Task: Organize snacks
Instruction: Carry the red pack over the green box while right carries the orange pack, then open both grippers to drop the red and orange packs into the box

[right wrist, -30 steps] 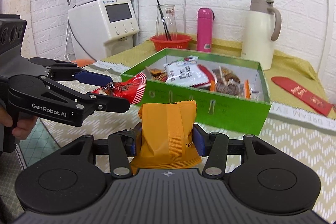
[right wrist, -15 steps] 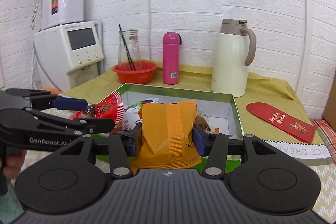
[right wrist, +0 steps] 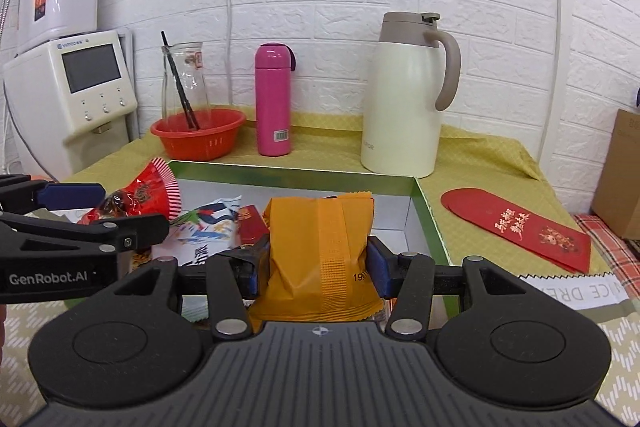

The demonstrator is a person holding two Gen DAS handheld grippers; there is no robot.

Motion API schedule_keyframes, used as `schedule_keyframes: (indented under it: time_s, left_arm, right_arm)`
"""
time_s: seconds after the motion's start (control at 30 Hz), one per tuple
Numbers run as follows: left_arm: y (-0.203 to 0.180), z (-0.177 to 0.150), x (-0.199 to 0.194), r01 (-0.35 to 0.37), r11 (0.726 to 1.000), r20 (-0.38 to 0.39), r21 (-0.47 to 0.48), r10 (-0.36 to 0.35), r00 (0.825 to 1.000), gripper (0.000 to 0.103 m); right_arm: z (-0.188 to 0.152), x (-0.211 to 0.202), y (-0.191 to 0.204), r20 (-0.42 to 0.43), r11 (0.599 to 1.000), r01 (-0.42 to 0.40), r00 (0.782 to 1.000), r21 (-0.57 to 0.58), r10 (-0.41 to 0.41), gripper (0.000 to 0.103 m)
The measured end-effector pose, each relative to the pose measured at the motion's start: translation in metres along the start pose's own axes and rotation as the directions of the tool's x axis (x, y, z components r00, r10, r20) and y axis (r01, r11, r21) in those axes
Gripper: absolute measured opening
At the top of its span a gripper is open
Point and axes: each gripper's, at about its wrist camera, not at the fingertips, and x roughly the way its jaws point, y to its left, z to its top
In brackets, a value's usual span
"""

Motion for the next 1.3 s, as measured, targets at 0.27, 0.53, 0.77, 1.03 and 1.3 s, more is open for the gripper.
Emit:
schedule_keyframes:
  time_s: [0.27, 0.53, 0.77, 1.03, 1.3]
  left_arm:
    - [0.008, -0.005, 0.020, -0.032, 0.999, -0.004, -0.029, 0.032, 0.999, 0.075]
    - [0.004, -0.004, 0.012, -0.047, 0.999, 0.048, 0.001, 0.047, 0.998, 0.084]
    - [0.000, -0.003, -0.013, -0.056, 0.998, 0.092, 0.034, 0.053, 0.994, 0.090]
    - [-0.008, -0.020, -0.064, -0.016, 0.997, 0.116, 0.070, 0.008, 0.993, 0.093]
    - [-0.025, -0.058, -0.103, 0.080, 0.987, 0.049, 0.143, -0.087, 0.995, 0.102]
  right_arm:
    - [0.000, 0.014, 0.002, 0.013, 0.998, 0.051, 0.999, -0.040, -0.050, 0.084]
    - [0.000, 0.012, 0.004, 0.074, 0.994, 0.096, 0.993, -0.060, -0.092, 0.103]
    - [0.006, -0.005, 0.001, 0.104, 0.995, 0.090, 0.991, -0.035, -0.086, 0.103]
    - [-0.002, -0.039, -0.006, 0.124, 0.998, 0.054, 0.991, -0.020, -0.052, 0.103]
    - [-0.033, -0.088, -0.028, 0.119, 0.998, -0.058, 0.991, 0.026, 0.055, 0.103]
